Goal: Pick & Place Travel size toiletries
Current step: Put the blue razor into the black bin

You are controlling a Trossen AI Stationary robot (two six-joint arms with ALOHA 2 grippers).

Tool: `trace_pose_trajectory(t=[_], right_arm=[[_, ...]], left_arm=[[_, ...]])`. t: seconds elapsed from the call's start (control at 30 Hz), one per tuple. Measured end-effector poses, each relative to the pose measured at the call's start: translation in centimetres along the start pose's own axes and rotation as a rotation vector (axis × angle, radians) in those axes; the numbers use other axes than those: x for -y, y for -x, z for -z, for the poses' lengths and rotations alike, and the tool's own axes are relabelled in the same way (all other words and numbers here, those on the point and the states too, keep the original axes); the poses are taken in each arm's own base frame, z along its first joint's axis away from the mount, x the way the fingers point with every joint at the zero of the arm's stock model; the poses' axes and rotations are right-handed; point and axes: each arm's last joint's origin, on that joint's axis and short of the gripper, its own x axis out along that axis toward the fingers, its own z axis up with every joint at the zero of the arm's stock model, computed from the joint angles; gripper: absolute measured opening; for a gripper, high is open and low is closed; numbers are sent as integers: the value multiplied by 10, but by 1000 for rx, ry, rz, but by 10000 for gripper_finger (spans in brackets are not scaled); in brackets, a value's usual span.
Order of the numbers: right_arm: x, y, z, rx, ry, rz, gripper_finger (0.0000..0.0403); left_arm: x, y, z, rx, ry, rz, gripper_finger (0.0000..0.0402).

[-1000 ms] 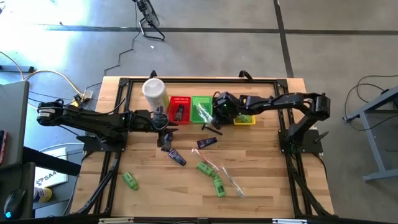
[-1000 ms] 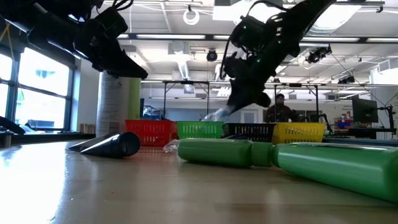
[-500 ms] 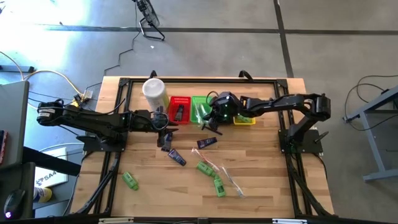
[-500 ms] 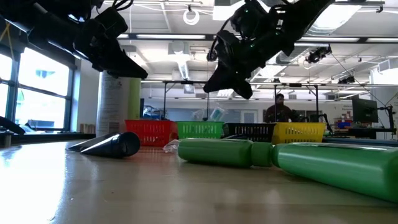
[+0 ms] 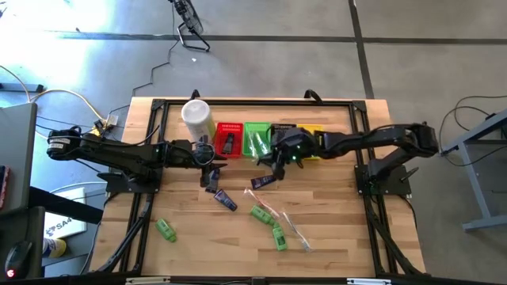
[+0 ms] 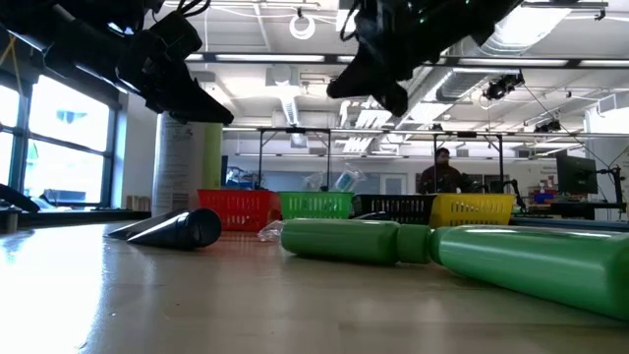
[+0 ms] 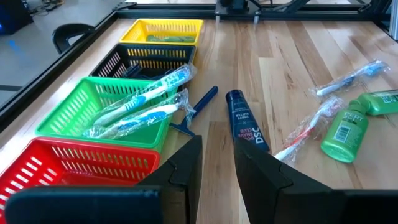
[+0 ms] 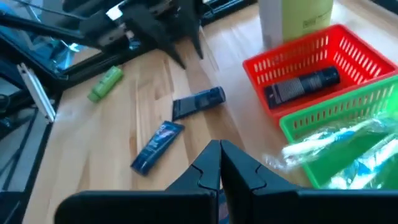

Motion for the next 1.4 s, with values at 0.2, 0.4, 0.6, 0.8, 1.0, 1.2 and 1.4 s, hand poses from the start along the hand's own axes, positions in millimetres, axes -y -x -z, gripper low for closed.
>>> trace_pose_trajectory(t=[0.2, 0.4, 0.6, 0.8, 1.0, 1.2, 1.4], right_arm=[[-26, 21, 12, -57, 23, 78, 2], [-50, 41, 26, -94, 15, 140, 2], [-72, 56, 37, -87, 16, 153, 2], [-89, 62, 47, -87, 25, 140, 2], [-100, 66, 53, -45, 3, 173, 2], [-105, 69, 56, -10, 22, 204, 2], [-104, 68, 55, -3, 14, 199, 2]], left_arm=[[0, 0, 0, 0, 0, 0, 88], [0, 0, 0, 0, 0, 0, 88], [0, 0, 0, 0, 3, 0, 88], [0, 0, 0, 0, 3, 0, 88], [0, 0, 0, 0, 3, 0, 88], [0, 0, 0, 0, 2, 0, 88], [0, 0, 0, 0, -1, -1, 88]])
